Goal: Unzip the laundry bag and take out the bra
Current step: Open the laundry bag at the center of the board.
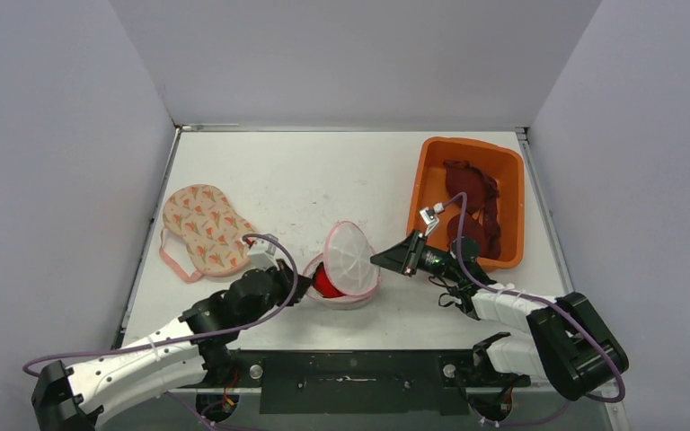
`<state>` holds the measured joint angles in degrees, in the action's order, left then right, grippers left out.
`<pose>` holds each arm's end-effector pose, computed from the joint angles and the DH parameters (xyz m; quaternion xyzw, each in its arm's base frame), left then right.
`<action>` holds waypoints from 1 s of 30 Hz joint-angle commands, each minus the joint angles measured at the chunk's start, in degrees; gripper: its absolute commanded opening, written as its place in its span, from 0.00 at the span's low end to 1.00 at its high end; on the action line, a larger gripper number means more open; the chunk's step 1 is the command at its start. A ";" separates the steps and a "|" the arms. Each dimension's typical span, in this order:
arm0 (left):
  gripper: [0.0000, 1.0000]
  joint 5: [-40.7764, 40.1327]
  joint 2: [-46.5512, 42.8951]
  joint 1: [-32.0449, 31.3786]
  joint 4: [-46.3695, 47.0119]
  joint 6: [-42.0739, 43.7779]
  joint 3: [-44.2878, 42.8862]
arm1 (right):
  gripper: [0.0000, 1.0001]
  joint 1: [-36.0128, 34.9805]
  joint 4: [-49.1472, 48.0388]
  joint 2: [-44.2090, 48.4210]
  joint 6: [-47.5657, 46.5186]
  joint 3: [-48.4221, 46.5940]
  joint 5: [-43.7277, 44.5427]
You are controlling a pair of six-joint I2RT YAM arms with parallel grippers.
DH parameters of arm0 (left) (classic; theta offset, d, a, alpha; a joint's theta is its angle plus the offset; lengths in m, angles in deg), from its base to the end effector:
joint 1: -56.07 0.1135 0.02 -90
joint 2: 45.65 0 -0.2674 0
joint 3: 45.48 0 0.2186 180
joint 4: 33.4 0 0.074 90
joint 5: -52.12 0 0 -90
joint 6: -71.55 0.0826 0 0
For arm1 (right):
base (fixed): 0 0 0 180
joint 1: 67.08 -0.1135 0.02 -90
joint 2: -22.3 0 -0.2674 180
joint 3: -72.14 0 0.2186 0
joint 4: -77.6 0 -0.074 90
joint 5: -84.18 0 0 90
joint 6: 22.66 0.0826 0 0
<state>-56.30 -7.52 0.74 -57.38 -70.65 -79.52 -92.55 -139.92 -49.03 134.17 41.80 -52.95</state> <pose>0.1137 -0.1185 0.1913 -0.0592 0.8484 -0.3285 0.4109 0.1810 0.1533 0.2156 -0.0206 0.7212 0.6547 0.2253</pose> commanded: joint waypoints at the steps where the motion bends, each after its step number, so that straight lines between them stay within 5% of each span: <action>1: 0.00 -3.46 -3.56 0.25 -8.35 5.02 -10.21 | 0.09 1.53 1.91 5.09 -6.50 -0.13 -0.14; 5: 0.00 -3.06 -0.94 0.23 -14.63 8.07 -18.85 | 0.50 1.65 12.22 9.65 -12.35 -1.69 1.68; 9: 0.00 -2.07 3.32 -0.31 -18.31 10.05 -25.39 | 0.73 1.63 22.12 14.58 -16.81 -3.73 4.45; 18: 0.00 -3.67 11.96 -1.31 -23.48 15.18 -38.16 | 0.81 0.93 50.61 28.95 -29.87 -12.63 16.51; 25: 0.00 -1.56 17.67 -1.95 -21.77 16.12 -46.03 | 0.81 0.34 51.04 30.24 -28.25 -11.03 18.68; 30: 0.00 -2.34 17.77 -1.98 -17.06 14.14 -42.04 | 0.81 -0.45 50.35 31.62 -26.72 -9.94 20.21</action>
<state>-58.15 10.69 -0.99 -80.53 -55.79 -122.84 -92.22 -88.84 -19.08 107.02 31.48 -35.40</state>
